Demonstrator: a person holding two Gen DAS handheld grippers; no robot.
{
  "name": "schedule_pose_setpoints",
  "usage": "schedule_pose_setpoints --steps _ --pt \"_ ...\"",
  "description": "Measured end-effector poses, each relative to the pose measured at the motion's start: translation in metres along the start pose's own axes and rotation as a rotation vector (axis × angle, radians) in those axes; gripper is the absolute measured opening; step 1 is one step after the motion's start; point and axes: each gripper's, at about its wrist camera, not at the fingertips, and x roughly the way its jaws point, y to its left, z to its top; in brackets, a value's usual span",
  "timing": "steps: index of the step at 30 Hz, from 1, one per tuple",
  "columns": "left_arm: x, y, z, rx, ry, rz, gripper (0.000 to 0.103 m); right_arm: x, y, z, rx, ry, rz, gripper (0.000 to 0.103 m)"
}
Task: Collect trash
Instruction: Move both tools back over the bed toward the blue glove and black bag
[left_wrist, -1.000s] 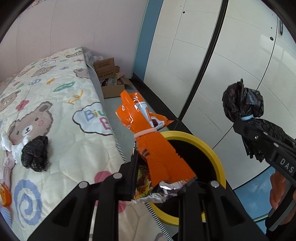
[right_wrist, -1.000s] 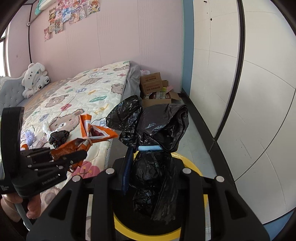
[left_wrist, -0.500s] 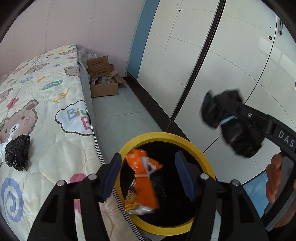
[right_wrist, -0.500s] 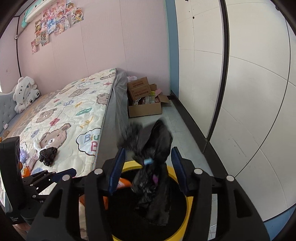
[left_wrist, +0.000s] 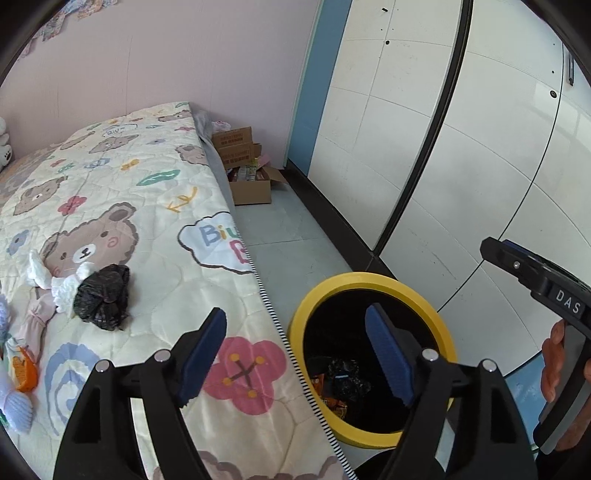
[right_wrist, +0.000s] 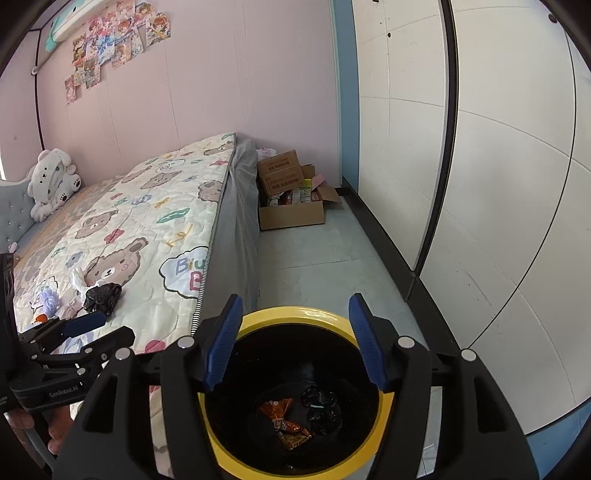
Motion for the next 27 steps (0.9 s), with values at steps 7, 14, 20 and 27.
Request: schedule_pose_setpoints --steps 7,14,20,27 --pt "-0.042 0.038 -0.003 -0.005 -0.043 0.102 0.085 -0.008 0.044 -0.001 -0.057 -0.017 0.067 0.071" --pt "-0.087 0.075 -0.012 -0.026 -0.073 0.174 0.092 -0.012 0.097 -0.002 -0.112 -0.030 0.143 0.079" --pt "-0.124 0.110 -0.028 -0.063 -0.100 0.233 0.094 -0.015 0.144 -0.001 -0.153 -0.043 0.194 0.085" --pt "-0.160 0.155 -0.049 -0.122 -0.111 0.300 0.095 -0.007 0.199 -0.002 -0.209 -0.033 0.238 0.085"
